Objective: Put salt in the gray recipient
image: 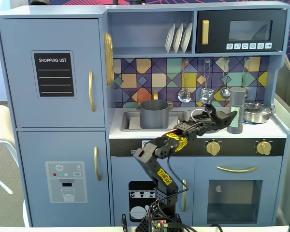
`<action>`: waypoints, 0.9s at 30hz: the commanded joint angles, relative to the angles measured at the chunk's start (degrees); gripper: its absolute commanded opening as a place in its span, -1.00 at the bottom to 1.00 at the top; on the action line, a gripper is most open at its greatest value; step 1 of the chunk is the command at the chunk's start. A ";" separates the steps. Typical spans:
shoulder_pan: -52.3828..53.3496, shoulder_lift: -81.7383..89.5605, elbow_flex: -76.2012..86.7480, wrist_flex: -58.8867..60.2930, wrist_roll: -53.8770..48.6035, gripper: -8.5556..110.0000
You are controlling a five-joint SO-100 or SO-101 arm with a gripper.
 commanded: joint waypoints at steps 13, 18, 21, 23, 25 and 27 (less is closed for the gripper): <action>0.00 -19.78 -21.45 -4.48 0.44 -0.01; -0.79 -26.37 -28.39 -3.78 0.62 -0.03; -1.41 -29.88 -31.82 -3.78 0.35 -0.04; -1.67 -31.38 -33.22 -3.78 0.26 -0.05; -2.02 -32.61 -34.28 -3.69 0.26 -0.06; -2.46 -33.49 -34.98 -3.69 0.18 -0.07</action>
